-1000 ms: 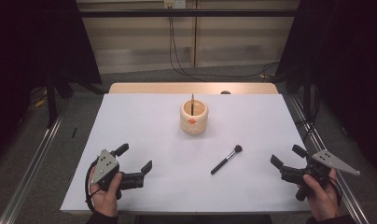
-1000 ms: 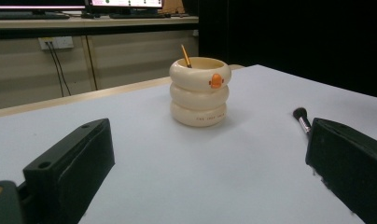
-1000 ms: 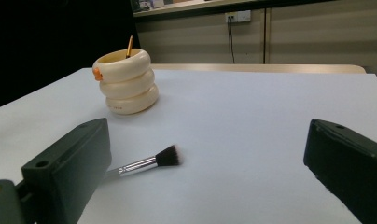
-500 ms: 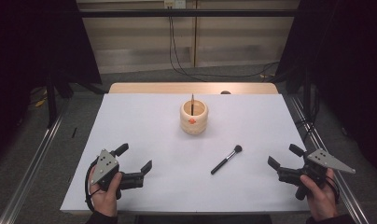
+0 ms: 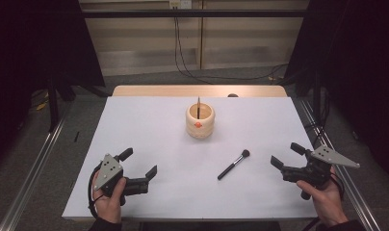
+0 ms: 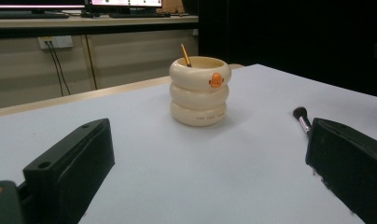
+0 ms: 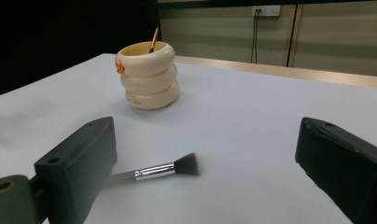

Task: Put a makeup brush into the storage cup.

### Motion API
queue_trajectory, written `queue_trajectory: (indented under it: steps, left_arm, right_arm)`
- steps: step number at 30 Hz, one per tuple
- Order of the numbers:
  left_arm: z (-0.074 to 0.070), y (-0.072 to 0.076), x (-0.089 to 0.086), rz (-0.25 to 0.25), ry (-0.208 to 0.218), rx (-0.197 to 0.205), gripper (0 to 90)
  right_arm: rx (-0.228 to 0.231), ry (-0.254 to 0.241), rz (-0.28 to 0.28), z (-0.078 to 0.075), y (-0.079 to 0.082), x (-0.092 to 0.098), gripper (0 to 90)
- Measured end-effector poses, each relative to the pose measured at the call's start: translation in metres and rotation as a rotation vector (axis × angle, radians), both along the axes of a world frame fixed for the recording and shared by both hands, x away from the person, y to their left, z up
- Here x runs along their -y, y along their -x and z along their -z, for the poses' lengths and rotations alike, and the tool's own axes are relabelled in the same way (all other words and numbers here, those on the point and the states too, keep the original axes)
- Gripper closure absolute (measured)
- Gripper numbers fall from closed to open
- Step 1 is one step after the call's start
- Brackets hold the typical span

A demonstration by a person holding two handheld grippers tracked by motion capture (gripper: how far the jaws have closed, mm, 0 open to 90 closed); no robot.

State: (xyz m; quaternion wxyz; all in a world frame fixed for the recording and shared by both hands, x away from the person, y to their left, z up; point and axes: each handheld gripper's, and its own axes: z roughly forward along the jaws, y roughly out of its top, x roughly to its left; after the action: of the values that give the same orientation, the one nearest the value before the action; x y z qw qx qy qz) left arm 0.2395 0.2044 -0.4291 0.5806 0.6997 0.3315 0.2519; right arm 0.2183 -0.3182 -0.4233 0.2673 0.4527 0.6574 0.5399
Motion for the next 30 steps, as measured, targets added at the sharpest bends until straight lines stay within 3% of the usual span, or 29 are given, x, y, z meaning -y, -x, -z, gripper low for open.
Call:
queue_trajectory:
  steps: [4,18,30]
  left_arm:
    - [0.0,0.0,0.0,0.002,-0.003,0.0,0.9]
    - [0.0,0.0,0.0,0.002,0.001,0.0,0.9]
    - [0.0,0.0,0.0,0.0,-0.005,-0.001,0.9]
  right_arm:
    - [0.023,0.034,-0.006,-0.006,-0.006,-0.004,5.8]
    - [0.031,0.097,-0.016,-0.02,-0.034,-0.027,7.1]
    - [0.05,0.08,-0.014,-0.026,-0.052,-0.042,7.0]
